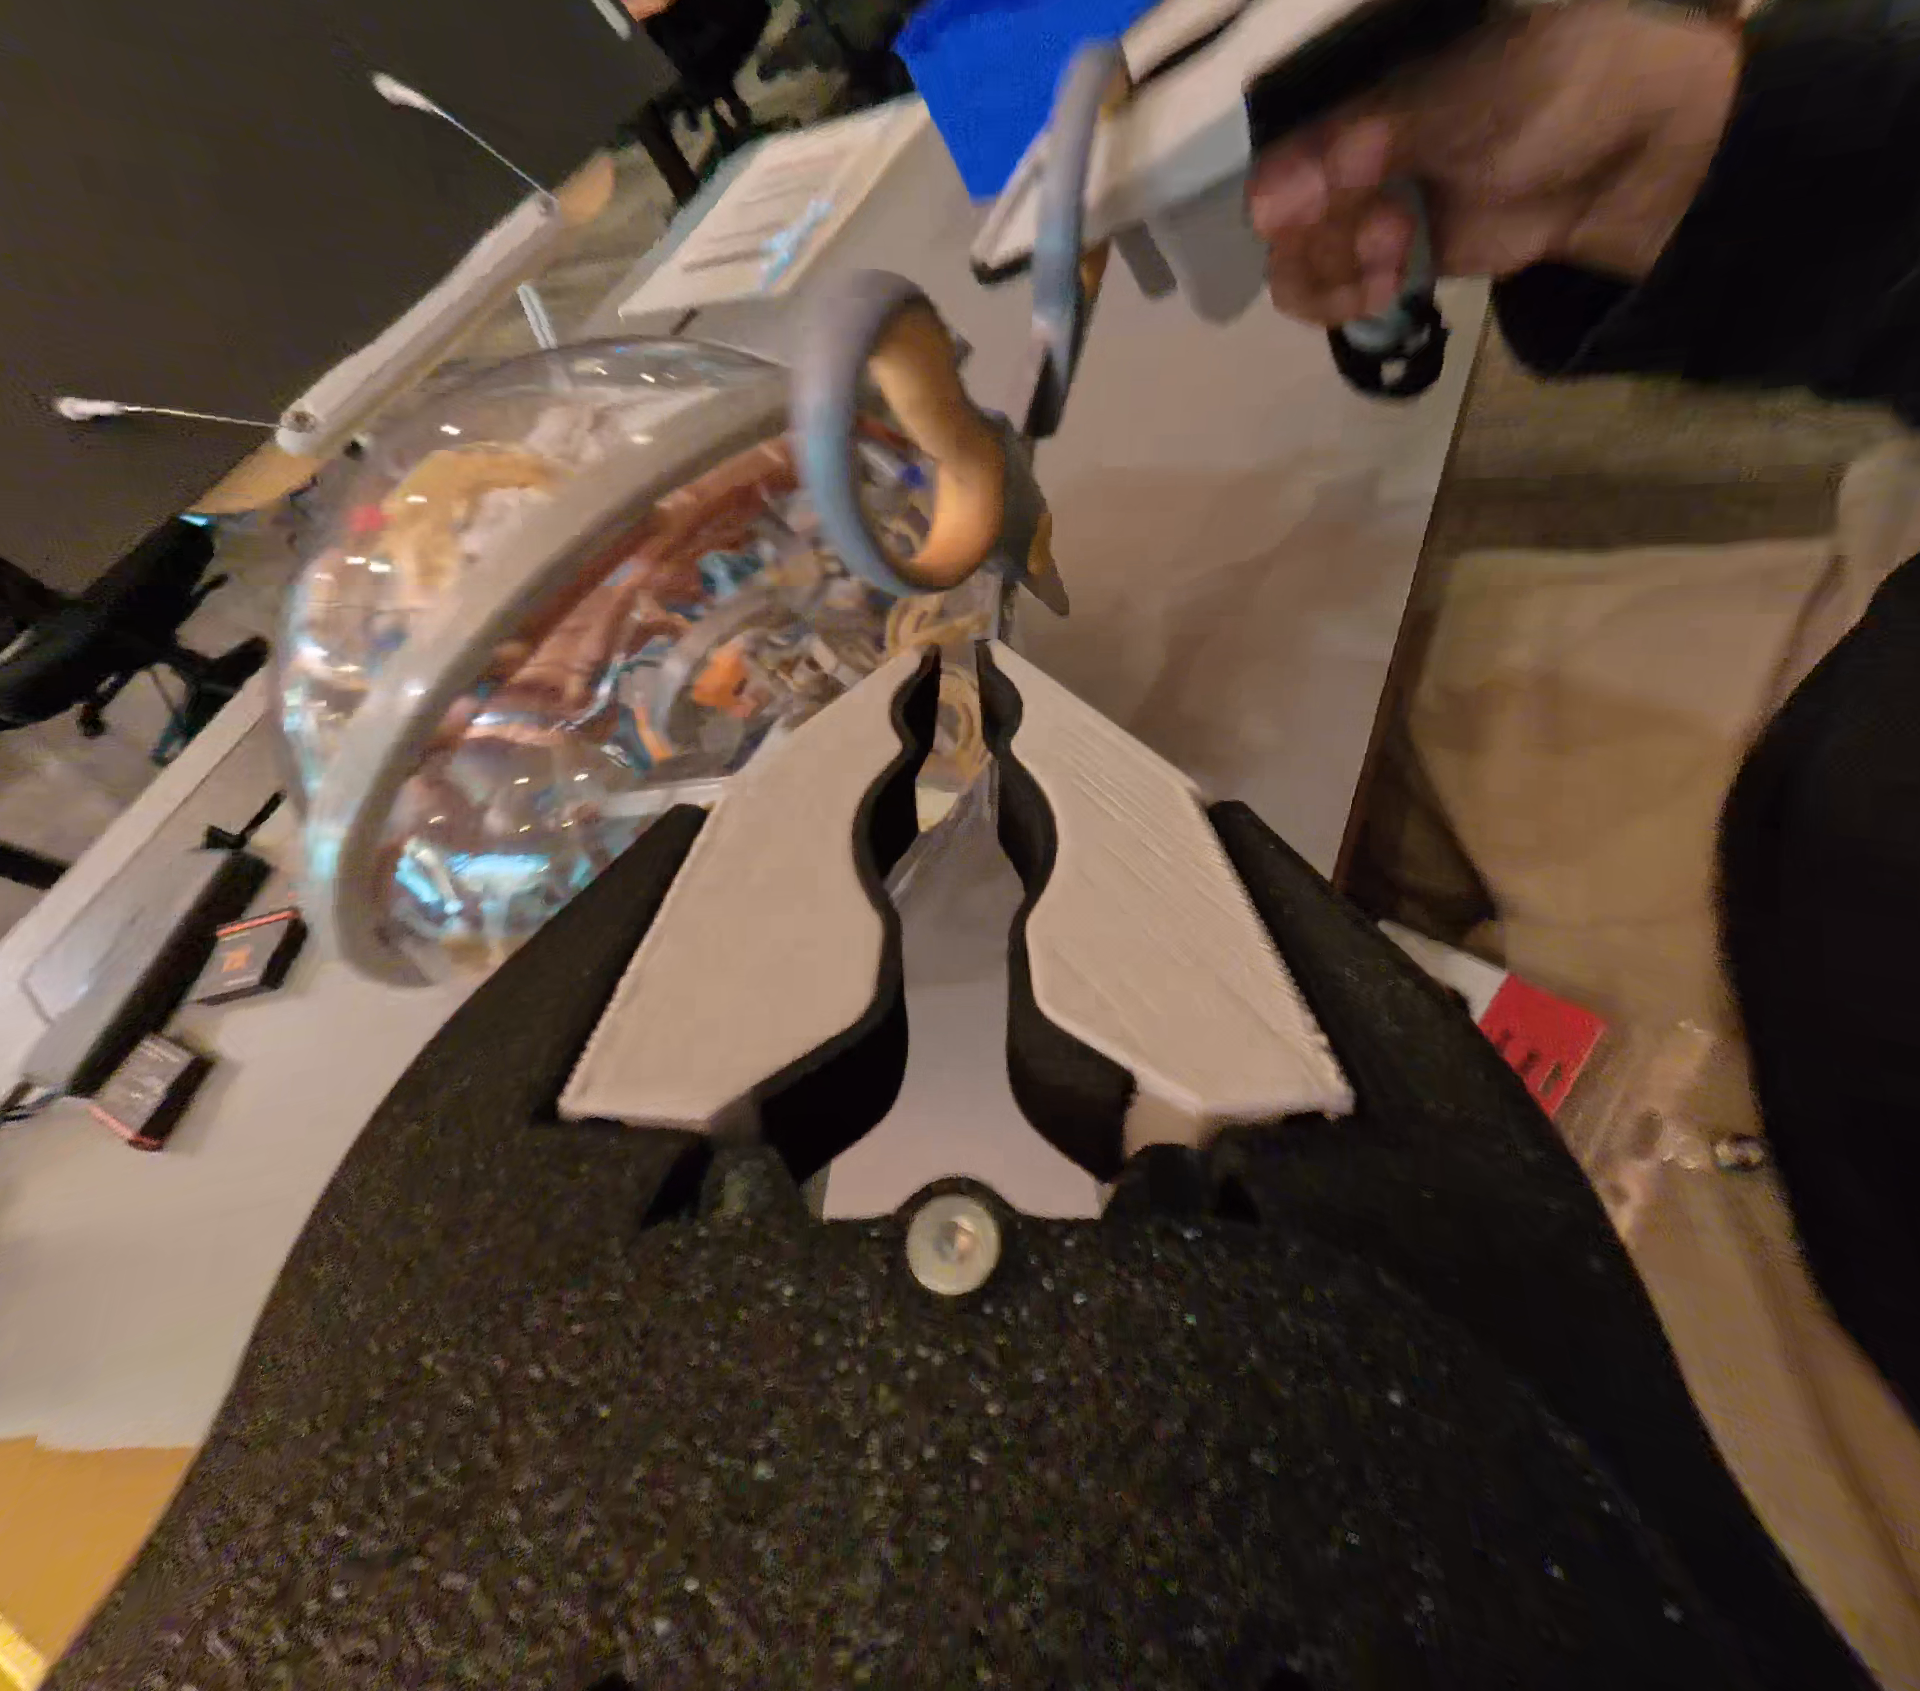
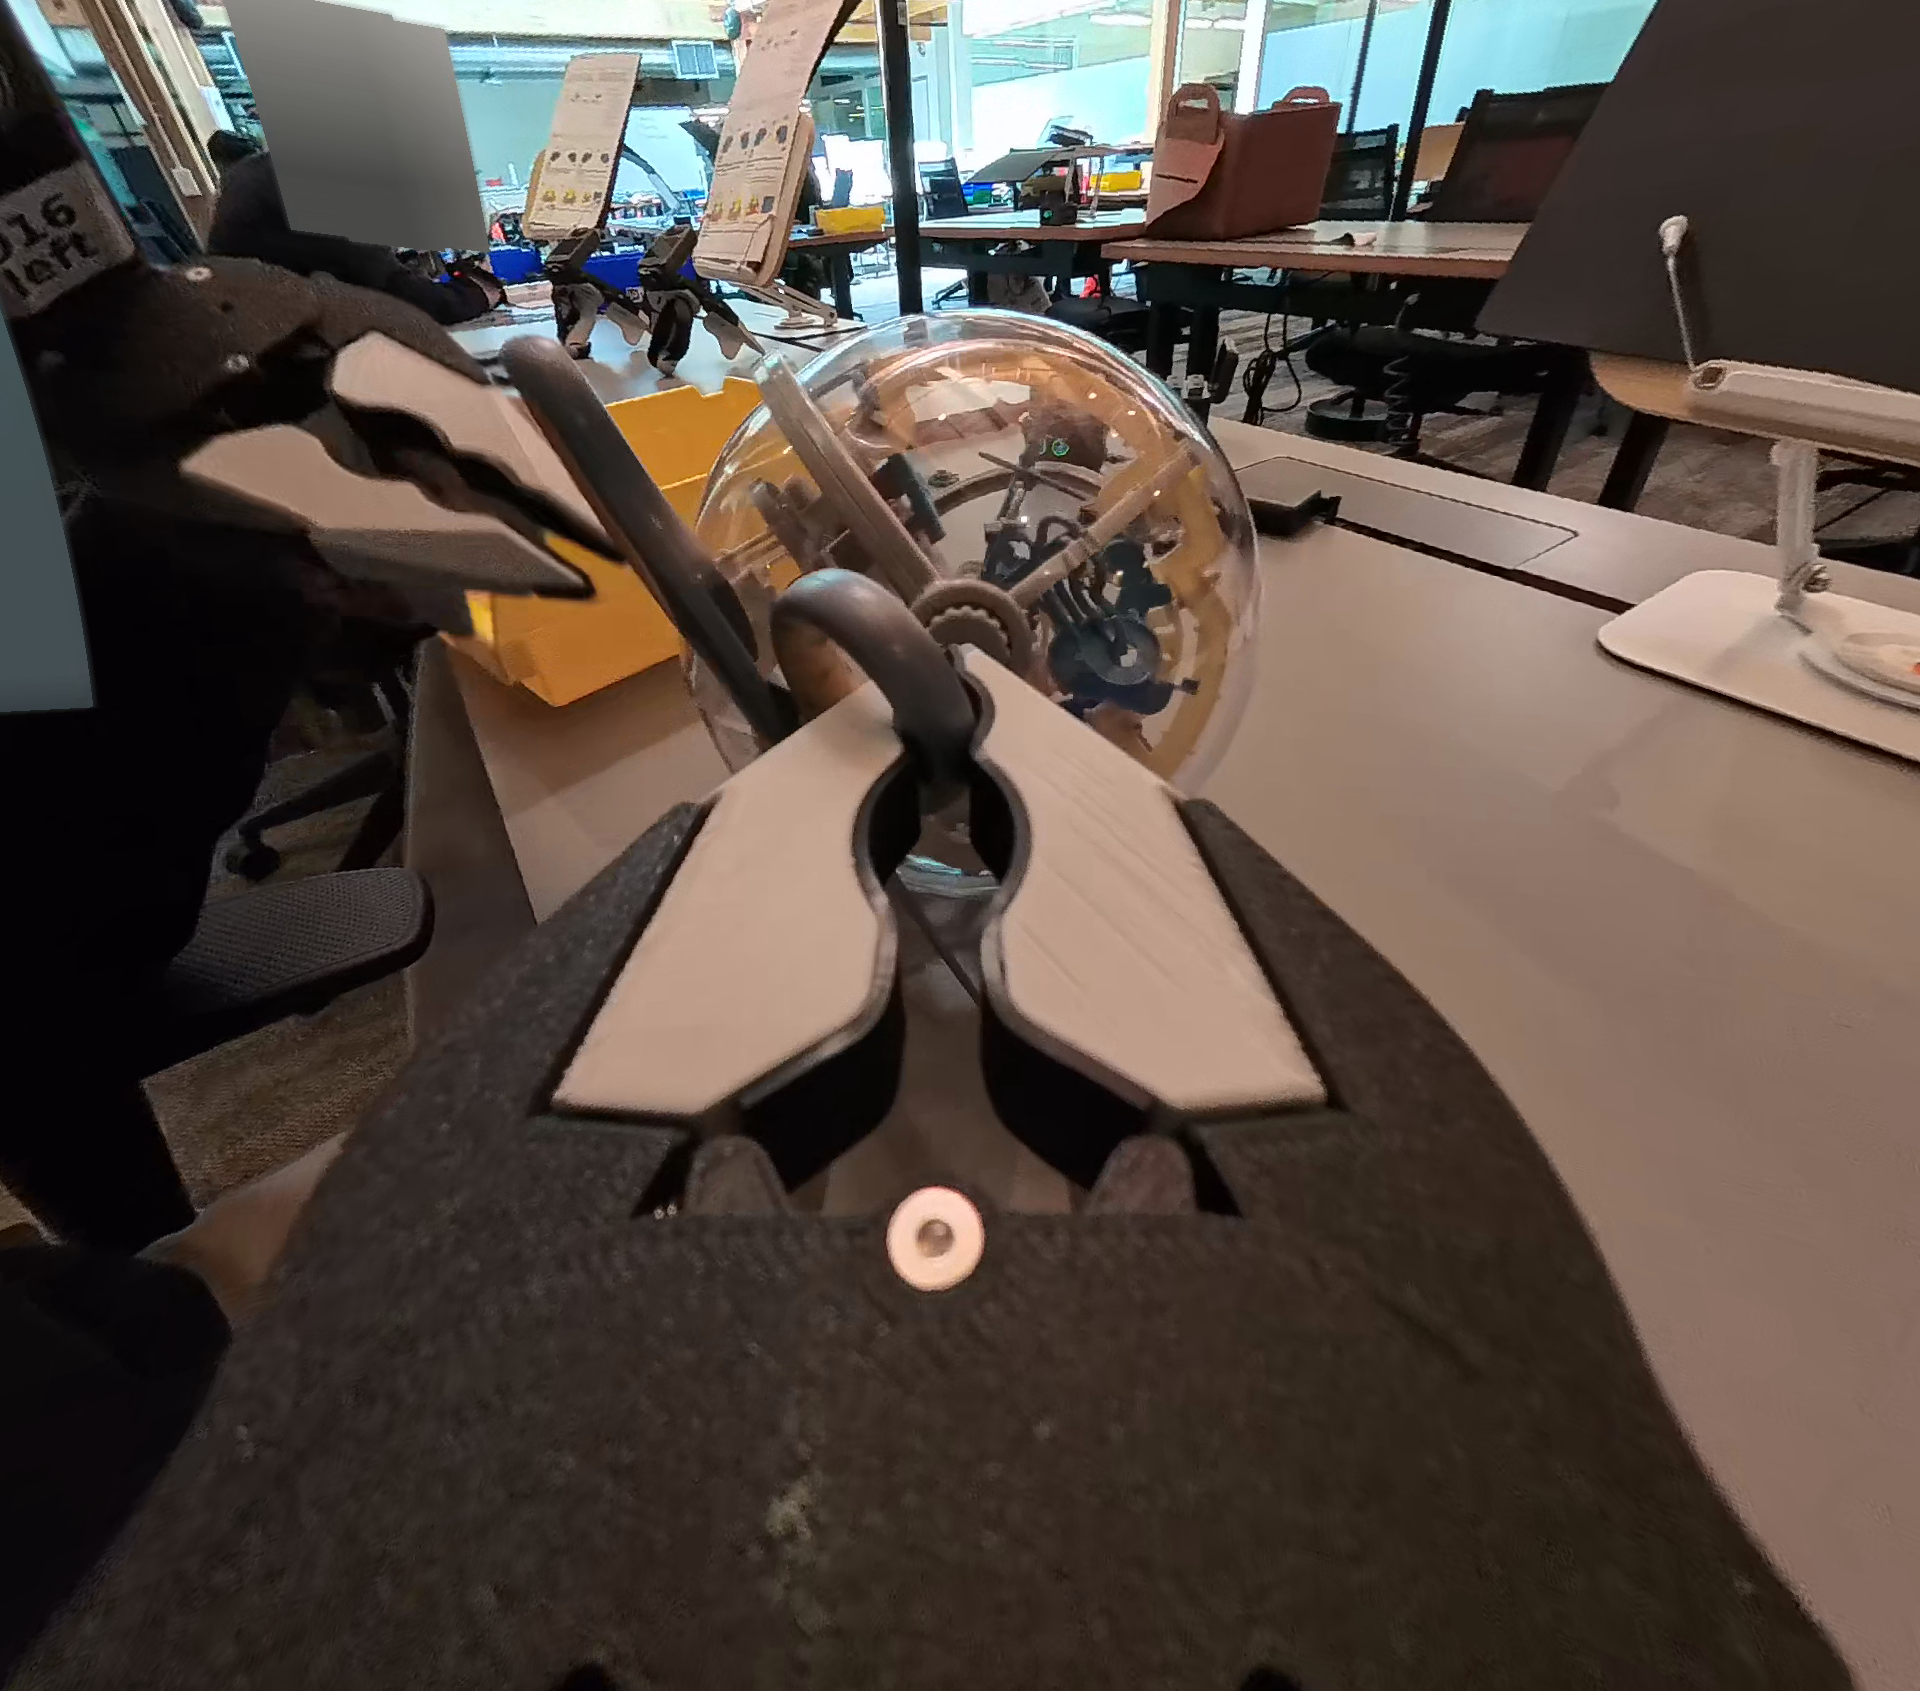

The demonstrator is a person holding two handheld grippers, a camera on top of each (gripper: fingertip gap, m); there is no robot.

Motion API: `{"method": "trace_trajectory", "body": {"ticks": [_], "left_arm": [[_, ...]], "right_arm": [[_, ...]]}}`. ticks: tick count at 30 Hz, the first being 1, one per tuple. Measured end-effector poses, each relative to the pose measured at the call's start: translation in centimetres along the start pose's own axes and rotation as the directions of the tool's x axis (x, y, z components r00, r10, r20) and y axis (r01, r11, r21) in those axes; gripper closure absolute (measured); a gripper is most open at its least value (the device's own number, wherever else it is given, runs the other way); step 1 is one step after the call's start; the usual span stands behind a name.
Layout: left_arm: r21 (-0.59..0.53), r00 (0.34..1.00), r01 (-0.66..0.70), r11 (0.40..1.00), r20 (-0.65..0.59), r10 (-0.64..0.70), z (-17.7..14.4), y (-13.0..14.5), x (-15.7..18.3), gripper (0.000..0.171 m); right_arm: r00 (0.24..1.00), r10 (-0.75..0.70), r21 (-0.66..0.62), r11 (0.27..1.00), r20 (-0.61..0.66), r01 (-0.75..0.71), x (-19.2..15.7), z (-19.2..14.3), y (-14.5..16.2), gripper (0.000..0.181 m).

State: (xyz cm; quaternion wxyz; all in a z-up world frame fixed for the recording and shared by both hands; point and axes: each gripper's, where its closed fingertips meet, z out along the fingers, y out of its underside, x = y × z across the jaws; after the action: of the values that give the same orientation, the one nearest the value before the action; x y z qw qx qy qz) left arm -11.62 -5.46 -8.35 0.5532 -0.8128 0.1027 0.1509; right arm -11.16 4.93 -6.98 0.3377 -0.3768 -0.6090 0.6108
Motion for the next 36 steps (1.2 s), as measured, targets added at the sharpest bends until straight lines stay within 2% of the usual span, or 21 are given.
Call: {"method": "trace_trajectory", "body": {"ticks": [4,9,12,14,17,20,22,24,36], "left_arm": [[0.143,0.998,0.068,0.987,0.003,-0.069,-1.5,-2.0,-0.8,0.152],[0.176,0.988,0.094,0.980,0.101,-0.113,0.4,-2.6,-2.1,0.146],[0.207,0.980,0.142,0.968,0.111,-0.168,1.4,-2.8,-2.4,0.150],[0.224,0.973,0.170,0.960,0.118,-0.200,2.0,-3.2,-2.5,0.171],[0.279,0.957,0.235,0.931,0.104,-0.272,2.3,-4.5,-2.6,0.171],[0.257,0.947,0.213,0.943,0.182,-0.264,2.6,-4.5,-3.1,0.171],[0.222,0.949,0.211,0.952,0.189,-0.254,3.2,-4.4,-2.7,0.171],[0.237,0.937,0.204,0.950,0.234,-0.259,3.2,-4.6,-3.0,0.171],[0.220,0.919,0.222,0.950,0.278,-0.279,3.6,-4.5,-3.4,0.171]], "right_arm": [[1.000,0.005,-0.002,1.000,0.009,-0.005,-0.3,0.0,0.0,0.181],[1.000,-0.008,-0.012,1.000,0.022,0.008,-0.8,0.1,0.0,0.181],[0.999,-0.012,-0.020,1.000,0.033,0.013,-1.1,0.1,0.1,0.181],[0.999,-0.023,-0.028,0.999,0.038,0.024,-1.4,0.2,0.2,0.181],[0.999,-0.035,-0.034,0.999,0.039,0.036,-1.7,0.4,0.2,0.181],[0.999,-0.014,-0.023,1.000,0.031,0.014,-1.4,0.6,0.1,0.181],[0.999,0.015,-0.004,1.000,0.042,-0.015,-1.7,0.8,-0.2,0.181],[1.000,0.003,-0.020,1.000,0.006,-0.003,-1.3,1.0,-0.2,0.181],[0.998,0.054,-0.012,0.998,0.013,-0.054,-1.6,1.5,-0.5,0.181]]}}
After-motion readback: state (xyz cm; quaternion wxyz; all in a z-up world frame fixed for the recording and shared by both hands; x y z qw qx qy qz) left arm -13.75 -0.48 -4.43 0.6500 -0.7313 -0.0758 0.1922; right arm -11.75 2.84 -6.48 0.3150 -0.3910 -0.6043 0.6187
